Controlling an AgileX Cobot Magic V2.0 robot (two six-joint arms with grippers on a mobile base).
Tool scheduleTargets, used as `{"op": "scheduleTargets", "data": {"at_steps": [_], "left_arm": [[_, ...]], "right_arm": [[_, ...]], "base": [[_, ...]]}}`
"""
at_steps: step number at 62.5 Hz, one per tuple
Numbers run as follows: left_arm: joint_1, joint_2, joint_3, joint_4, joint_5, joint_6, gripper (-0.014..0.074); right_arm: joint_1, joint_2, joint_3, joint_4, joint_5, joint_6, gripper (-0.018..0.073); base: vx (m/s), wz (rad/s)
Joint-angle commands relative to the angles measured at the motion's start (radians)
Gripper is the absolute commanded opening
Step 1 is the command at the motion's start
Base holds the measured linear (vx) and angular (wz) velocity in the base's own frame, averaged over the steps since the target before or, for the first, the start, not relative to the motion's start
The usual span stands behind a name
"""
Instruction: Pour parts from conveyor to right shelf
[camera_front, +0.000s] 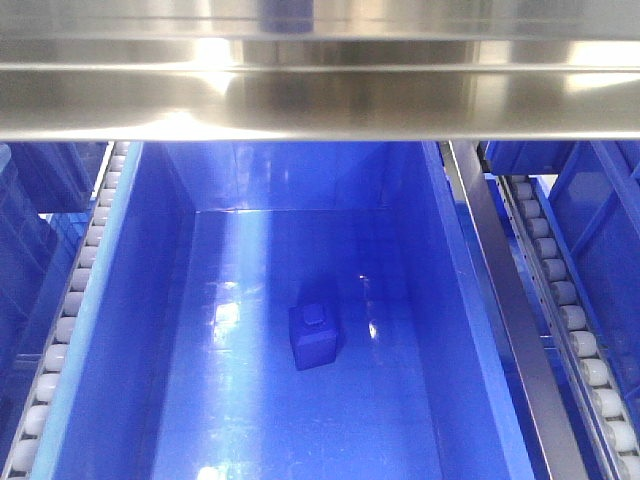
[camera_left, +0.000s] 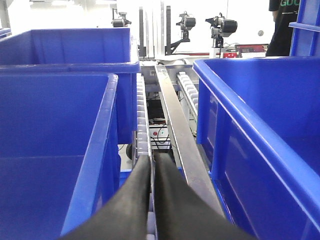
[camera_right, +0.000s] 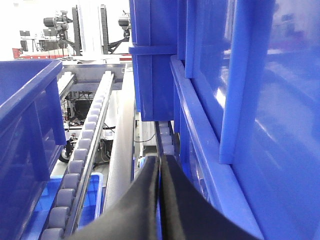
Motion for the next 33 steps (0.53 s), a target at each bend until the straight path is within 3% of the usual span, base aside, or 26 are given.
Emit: {"op": "scheduleTargets", "data": {"at_steps": [1,33], "left_arm": [[0.000,-0.013,0.031,-0.003,-0.077,-0.003,-0.0006],[0.000,-0.013,0.031,-0.003,-0.077,-0.003,-0.0006]], "right_arm": [[0.018,-0.010,0.004,-0.041,-0.154,-0.045,-0.0010],[0.018,-0.010,0.004,-0.041,-0.154,-0.045,-0.0010]], "base": [[0.00,0.00],[0.00,0.00]]}}
